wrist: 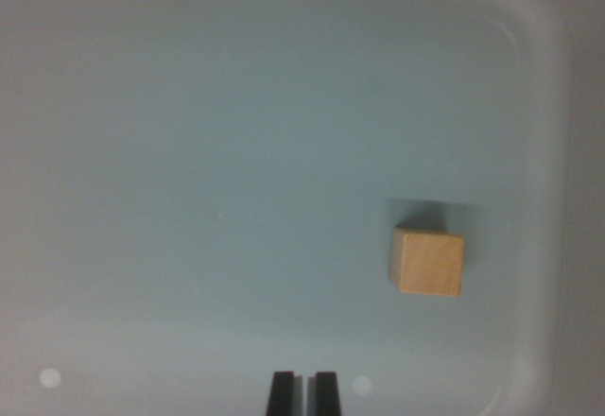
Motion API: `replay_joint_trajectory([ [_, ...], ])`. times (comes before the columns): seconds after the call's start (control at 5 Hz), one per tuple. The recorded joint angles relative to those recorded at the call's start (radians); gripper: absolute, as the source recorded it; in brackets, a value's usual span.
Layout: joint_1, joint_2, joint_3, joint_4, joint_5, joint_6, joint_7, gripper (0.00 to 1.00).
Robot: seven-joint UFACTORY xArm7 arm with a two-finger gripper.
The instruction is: Push wooden cube
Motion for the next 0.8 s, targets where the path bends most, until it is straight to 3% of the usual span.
replay_joint_trajectory([
  [0.2, -0.0036, 0.003, -0.004, -0.025, -0.0006, -0.027, -0.005, 0.0],
  [0.4, -0.0036, 0.003, -0.004, -0.025, -0.0006, -0.027, -0.005, 0.0],
  [0.6, -0.0076, 0.006, -0.009, -0.053, -0.0012, -0.058, -0.011, 0.0],
  [0.8, -0.0076, 0.006, -0.009, -0.053, -0.0012, -0.058, -0.011, 0.0],
])
